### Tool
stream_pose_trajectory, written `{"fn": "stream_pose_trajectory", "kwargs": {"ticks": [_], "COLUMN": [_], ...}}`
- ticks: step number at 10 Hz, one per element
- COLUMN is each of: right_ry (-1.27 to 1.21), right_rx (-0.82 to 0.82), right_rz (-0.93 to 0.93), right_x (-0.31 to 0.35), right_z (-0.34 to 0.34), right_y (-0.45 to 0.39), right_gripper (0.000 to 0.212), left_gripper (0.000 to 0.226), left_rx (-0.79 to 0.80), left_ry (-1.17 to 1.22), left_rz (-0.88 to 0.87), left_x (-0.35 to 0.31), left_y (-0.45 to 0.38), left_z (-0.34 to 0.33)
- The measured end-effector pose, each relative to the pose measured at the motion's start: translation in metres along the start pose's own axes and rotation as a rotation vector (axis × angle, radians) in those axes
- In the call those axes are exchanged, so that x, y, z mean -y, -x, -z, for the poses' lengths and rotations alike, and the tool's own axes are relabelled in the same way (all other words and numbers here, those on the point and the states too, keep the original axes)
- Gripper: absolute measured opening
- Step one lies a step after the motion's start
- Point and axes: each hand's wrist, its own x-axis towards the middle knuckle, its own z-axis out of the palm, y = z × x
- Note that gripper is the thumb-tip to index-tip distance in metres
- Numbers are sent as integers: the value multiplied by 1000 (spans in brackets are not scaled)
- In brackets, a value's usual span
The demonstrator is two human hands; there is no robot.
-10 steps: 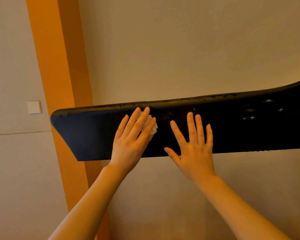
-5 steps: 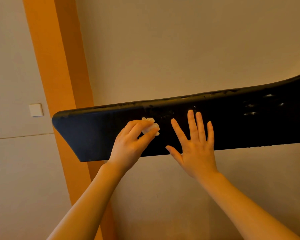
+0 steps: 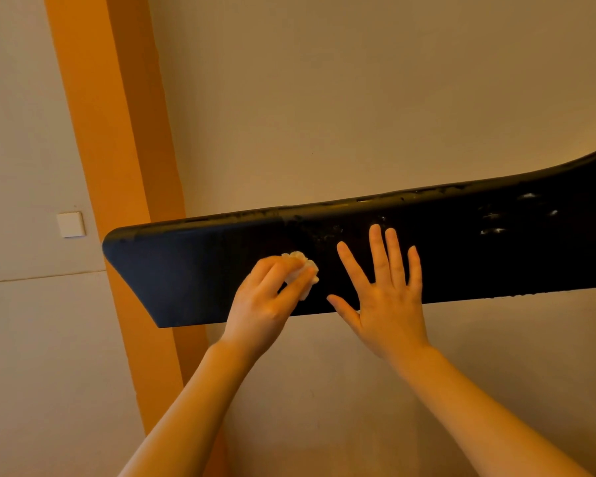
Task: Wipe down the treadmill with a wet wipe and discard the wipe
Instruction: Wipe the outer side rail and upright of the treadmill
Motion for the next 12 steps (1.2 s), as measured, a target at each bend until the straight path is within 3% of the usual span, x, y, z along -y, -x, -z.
{"fn": "stream_pose_trajectory", "kwargs": {"ticks": [1, 2, 3, 4, 5, 7, 8, 9, 10, 11, 12], "right_ry": [-1, -2, -47, -104, -69, -38, -36, -30, -22, -23, -27], "right_rx": [5, 13, 3, -25, -23, -23, -28, -21, -15, -18, -19], "right_rz": [0, -5, 7, -21, -78, -85, -81, -74, -79, -83, -81], "right_x": [-1, -1, -3, -15, -29, -33, -35, -36, -36, -35, -36], "right_z": [1, 4, 9, 13, 12, 9, 9, 8, 7, 7, 7], "right_y": [0, -1, 0, 5, 8, 8, 8, 8, 8, 8, 8], "right_gripper": [75, 74, 70, 65, 64, 65, 66, 66, 67, 67, 67], "left_gripper": [23, 23, 10, 17, 17, 4, 15, 7, 13, 14, 42], "left_rx": [-43, -32, 42, 275, 355, -87, -187, -81, 74, 61, -3], "left_ry": [157, 116, 304, 336, 489, 577, 465, 589, 538, 554, 395], "left_rz": [138, 57, 349, 445, 442, 540, 486, 521, 458, 489, 473], "left_x": [6, 11, -15, -33, -35, -10, -5, -15, -27, -24, -14], "left_y": [-34, -42, -30, -3, 6, -55, -67, -53, -29, -33, -52], "left_z": [9, 7, 12, 10, 9, 25, 22, 12, 2, 1, 4]}}
